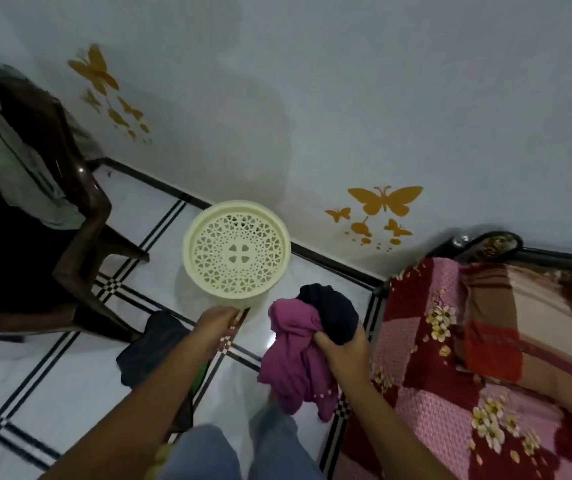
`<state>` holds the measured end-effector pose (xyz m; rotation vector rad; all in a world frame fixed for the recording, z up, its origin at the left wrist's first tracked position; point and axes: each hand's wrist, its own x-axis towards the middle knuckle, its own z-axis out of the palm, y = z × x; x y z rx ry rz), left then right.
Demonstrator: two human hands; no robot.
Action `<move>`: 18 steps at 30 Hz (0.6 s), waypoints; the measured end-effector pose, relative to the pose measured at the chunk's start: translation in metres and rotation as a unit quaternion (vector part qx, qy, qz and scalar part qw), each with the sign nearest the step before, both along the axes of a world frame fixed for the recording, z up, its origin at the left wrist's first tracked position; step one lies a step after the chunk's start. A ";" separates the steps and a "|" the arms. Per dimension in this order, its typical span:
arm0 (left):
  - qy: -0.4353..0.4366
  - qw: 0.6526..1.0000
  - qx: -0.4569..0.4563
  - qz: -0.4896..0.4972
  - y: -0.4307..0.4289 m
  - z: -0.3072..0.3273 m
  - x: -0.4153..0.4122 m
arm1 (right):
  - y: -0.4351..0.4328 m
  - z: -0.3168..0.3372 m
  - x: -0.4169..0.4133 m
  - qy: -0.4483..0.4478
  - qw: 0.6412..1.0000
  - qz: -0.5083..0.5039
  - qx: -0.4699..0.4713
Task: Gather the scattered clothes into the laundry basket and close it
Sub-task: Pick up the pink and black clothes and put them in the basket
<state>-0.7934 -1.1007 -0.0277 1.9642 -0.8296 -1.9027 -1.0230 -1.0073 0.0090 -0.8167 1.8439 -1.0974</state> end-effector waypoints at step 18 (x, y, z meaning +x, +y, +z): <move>-0.269 0.961 0.026 0.066 -0.181 -0.323 0.062 | -0.261 -0.190 -0.011 -0.040 0.999 -0.034 0.014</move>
